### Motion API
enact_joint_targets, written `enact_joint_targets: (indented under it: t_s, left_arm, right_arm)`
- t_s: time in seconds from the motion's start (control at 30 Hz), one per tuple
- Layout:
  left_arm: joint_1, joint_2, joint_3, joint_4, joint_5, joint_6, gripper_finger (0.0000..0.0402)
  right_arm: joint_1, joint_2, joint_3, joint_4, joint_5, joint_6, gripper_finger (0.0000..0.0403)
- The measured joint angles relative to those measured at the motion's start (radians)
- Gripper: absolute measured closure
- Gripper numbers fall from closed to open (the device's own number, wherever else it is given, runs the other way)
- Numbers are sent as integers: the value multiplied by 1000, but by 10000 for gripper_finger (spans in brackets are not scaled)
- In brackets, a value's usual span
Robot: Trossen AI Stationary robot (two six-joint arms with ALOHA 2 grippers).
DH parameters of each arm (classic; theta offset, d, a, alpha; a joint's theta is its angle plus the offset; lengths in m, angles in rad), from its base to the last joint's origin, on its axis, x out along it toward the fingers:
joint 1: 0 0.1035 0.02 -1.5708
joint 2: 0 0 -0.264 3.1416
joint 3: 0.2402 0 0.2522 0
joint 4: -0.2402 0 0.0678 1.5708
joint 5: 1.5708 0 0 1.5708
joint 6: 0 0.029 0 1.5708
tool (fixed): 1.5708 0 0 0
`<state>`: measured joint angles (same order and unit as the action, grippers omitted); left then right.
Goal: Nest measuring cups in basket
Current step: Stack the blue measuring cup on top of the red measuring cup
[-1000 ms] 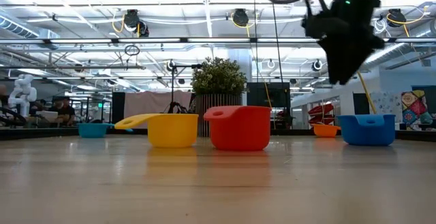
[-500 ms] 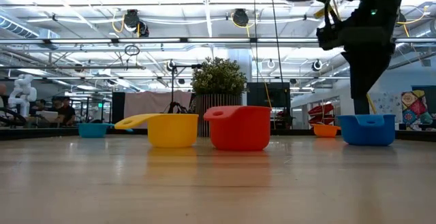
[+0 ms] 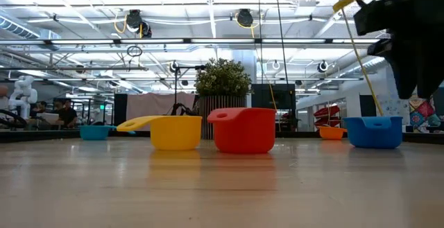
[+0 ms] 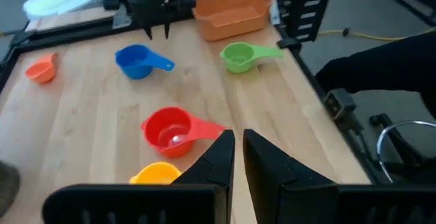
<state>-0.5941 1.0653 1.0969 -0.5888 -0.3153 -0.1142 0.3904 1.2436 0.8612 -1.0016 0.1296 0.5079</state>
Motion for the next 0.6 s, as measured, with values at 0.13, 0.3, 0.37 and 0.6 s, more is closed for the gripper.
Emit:
enact_joint_targets:
  t_s: [0.13, 0.3, 0.37, 0.6]
  left_arm:
    - [-16, -1, 0, 48, 0, 37, 366]
    - [-22, -2, 0, 62, 0, 73, 366]
    - [-21, -5, 0, 53, 0, 83, 366]
    - [-20, -16, 0, 68, 0, 117, 366]
  right_arm:
    - [35, 31, 0, -14, 3, 3, 244]
    - [38, 72, 0, -14, 27, 2, 244]
    - [38, 76, 0, -13, 35, 1, 244]
    - [36, 76, 0, -13, 57, -38, 244]
